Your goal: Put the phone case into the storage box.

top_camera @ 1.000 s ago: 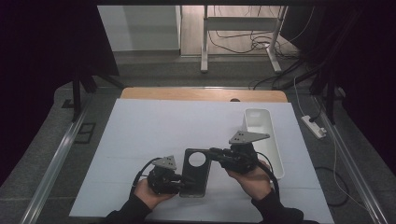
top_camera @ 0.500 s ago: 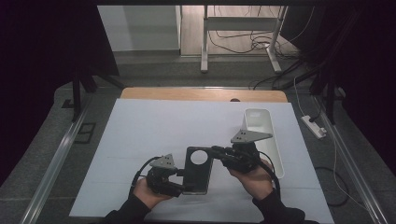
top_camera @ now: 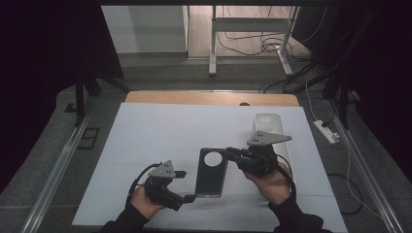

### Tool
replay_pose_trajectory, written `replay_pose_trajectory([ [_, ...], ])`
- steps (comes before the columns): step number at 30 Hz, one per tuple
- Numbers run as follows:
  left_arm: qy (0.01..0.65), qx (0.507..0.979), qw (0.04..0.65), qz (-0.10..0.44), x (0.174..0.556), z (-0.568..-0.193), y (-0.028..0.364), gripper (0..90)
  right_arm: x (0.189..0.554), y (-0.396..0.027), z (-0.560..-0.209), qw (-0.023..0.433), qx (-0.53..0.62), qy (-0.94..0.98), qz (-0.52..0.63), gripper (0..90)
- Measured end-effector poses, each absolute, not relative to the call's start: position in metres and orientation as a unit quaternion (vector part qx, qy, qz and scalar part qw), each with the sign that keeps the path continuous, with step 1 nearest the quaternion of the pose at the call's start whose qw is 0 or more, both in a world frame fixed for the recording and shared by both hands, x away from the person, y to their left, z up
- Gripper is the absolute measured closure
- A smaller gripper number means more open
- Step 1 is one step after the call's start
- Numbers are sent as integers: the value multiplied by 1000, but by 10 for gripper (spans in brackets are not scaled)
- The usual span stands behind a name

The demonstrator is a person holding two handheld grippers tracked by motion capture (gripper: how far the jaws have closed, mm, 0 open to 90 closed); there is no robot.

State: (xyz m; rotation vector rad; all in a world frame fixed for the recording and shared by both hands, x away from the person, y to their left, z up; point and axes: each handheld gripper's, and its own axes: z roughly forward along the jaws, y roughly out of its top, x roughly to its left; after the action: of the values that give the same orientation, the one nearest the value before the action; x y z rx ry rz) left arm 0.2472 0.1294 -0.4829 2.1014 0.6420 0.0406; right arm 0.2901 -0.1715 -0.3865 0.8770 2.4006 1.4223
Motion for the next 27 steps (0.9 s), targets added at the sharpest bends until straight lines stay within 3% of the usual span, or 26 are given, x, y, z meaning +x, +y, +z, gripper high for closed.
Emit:
replay_pose_trajectory([
  [27,324,825,453,101,215,-489,180,20,312,-197,-356,143,299,803,496,800],
])
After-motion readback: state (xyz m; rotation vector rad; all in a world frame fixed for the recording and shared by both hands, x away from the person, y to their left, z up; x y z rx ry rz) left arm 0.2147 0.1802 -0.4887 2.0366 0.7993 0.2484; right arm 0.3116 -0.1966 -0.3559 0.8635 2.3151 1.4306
